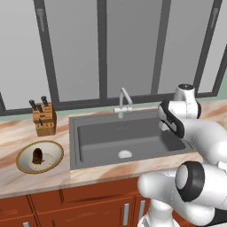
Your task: There is a mixed pile of frozen fruits and vegetables on the counter. Locate all the frozen vegetables and place the items in a bowl on the counter. Take all the frozen fruits and defrost them in a running sink.
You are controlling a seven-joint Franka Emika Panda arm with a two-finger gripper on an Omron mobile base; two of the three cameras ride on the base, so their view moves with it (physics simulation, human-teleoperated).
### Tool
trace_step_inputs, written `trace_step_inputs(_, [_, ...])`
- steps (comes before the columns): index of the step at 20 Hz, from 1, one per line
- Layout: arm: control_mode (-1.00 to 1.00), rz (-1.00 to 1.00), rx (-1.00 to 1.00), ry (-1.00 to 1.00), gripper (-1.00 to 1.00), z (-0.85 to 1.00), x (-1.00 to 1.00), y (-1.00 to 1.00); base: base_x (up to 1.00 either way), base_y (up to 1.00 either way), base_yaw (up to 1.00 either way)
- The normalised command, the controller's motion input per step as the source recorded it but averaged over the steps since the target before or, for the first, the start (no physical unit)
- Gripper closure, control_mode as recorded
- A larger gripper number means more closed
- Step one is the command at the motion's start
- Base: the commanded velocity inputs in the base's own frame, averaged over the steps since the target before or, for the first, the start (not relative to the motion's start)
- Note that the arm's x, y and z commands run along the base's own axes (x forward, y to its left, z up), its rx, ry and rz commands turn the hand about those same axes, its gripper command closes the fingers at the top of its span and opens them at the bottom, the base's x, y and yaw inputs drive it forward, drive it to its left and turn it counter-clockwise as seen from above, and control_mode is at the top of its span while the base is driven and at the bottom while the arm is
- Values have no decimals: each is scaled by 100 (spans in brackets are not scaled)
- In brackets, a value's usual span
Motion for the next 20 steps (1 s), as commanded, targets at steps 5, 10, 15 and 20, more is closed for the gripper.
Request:
trace_step_inputs(5, [-100,0,0,1,-100,14,2,-66,0,0,0])
trace_step_inputs(10, [-100,0,-1,0,-100,10,1,-65,0,0,0])
trace_step_inputs(15, [-100,-2,0,3,-100,14,2,-65,0,0,0])
trace_step_inputs(20, [-100,-5,0,6,-100,4,7,-65,0,0,0])
